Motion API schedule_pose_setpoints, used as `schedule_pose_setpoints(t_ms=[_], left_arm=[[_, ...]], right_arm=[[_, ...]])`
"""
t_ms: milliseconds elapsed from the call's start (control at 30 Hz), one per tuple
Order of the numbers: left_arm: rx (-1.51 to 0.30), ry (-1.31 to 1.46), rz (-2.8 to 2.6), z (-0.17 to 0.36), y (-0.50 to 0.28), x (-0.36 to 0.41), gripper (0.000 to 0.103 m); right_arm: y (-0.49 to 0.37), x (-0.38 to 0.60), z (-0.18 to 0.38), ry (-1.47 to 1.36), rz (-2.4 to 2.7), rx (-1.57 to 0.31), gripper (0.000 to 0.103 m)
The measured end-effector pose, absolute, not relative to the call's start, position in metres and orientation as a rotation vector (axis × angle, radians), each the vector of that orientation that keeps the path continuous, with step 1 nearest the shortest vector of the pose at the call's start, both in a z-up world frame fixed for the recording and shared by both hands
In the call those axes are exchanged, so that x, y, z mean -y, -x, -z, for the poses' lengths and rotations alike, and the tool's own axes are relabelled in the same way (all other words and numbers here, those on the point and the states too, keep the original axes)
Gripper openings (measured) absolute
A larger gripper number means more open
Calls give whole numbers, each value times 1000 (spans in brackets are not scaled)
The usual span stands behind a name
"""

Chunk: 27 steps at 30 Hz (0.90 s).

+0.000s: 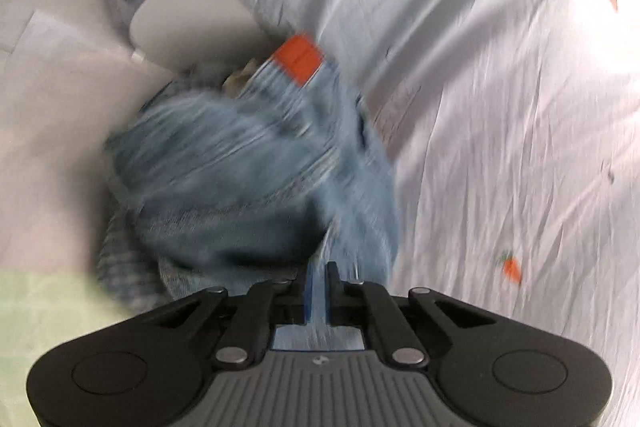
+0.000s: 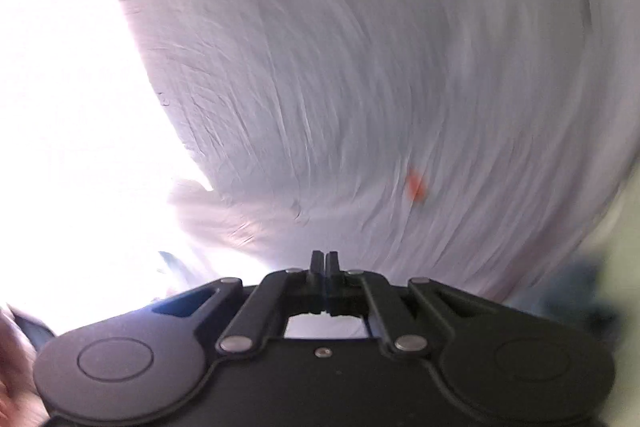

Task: Fold clothes
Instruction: 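Grasp the blue jeans waistband with the left gripper while the right gripper grasps a leg, then lift the blue jeans off the pile with both grippers and lay them flat on the mat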

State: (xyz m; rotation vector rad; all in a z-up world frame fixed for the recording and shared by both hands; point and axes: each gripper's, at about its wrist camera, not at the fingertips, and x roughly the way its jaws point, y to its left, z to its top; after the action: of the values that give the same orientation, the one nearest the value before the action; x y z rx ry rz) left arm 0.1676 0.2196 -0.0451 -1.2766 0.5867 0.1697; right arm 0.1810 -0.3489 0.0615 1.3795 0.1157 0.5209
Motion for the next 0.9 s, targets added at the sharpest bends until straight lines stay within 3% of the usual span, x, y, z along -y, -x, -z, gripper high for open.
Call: schedule_pose_setpoints(t_ms=[133, 200, 333, 433, 467, 500, 533, 600, 667, 700, 900], left_arm=[[-642, 1357, -173, 64, -150, -206, 6], [-649, 1350, -158, 62, -148, -201, 18], [-601, 1360, -187, 58, -143, -208, 32], [-541, 1379, -233, 56, -142, -222, 54], [-522, 1382, -254, 55, -145, -228, 63], [-504, 1386, -274, 55, -150, -235, 69], [-490, 1395, -290, 56, -156, -241, 72], [-470, 1422, -309, 59, -170, -253, 82], [-474, 1449, -320, 62, -185, -264, 86], [-490, 1465, -324, 64, -193, -268, 88], [-553, 1551, -434, 83, -229, -274, 87]], right_arm=[[-158, 388, -38, -1448, -309, -279, 1], [-153, 391, -15, -1525, -254, -360, 1], [-169, 356, 28, -1660, -240, -507, 2], [-193, 328, 47, -1695, -260, -614, 7], [-202, 320, 49, -1703, -270, -642, 11], [-213, 313, 53, -1719, -277, -670, 26], [-225, 305, 57, -1733, -283, -699, 50], [-259, 291, 75, -1746, -270, -757, 71], [-289, 275, 89, -1745, -269, -804, 79], [-306, 268, 94, -1747, -262, -845, 88], [-356, 232, 126, -1678, -234, -1080, 96]])
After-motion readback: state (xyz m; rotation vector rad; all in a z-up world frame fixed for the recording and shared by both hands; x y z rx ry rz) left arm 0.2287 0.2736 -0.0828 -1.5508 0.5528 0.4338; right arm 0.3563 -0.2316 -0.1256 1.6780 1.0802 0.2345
